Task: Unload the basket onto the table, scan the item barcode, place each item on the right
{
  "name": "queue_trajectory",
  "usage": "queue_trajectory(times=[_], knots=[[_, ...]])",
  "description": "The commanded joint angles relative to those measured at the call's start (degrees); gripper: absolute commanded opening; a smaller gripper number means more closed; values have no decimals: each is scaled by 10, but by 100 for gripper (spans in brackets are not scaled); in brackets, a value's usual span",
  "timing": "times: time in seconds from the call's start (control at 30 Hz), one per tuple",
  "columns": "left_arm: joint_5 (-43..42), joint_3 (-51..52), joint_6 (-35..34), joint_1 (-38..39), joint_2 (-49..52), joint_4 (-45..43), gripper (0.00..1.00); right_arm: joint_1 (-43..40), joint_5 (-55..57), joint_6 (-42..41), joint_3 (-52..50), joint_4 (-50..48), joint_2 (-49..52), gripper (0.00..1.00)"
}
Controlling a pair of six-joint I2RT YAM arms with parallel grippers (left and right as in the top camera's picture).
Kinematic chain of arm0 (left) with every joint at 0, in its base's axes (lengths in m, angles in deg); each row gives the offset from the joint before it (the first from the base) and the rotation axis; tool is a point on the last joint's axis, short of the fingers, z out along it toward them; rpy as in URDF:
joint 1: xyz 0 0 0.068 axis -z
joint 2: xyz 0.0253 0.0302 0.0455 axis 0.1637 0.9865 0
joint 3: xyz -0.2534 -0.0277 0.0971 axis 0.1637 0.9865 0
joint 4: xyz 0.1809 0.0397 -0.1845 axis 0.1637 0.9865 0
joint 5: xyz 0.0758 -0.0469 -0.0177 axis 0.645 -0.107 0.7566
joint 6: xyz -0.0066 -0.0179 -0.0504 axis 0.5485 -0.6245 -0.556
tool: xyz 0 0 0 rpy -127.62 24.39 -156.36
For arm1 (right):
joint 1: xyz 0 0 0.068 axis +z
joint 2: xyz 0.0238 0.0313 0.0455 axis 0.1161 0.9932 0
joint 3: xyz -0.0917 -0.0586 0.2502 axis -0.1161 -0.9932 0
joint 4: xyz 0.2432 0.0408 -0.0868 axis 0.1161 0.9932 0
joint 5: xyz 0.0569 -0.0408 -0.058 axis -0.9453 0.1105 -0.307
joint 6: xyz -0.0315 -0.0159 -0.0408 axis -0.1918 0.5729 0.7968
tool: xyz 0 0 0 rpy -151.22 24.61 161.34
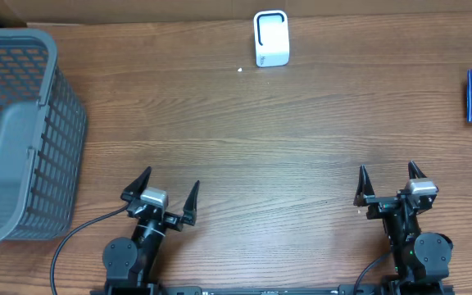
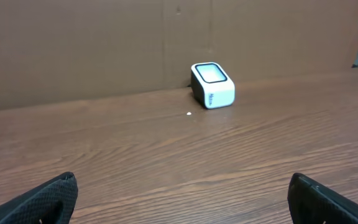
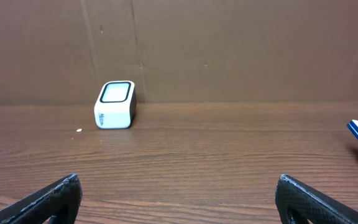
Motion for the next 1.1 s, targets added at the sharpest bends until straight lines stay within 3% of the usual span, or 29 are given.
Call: queue_trajectory(times=[0.0,0.23,1.07], knots=[[13,4,-2,-11,-7,0,100,5,4,2,-6,-4,-7,100],[75,4,-67,-17,-7,7,100,5,4,3,-6,-4,-7,100],[83,4,-66,-17,-7,7,100,5,4,3,-6,-4,-7,100]])
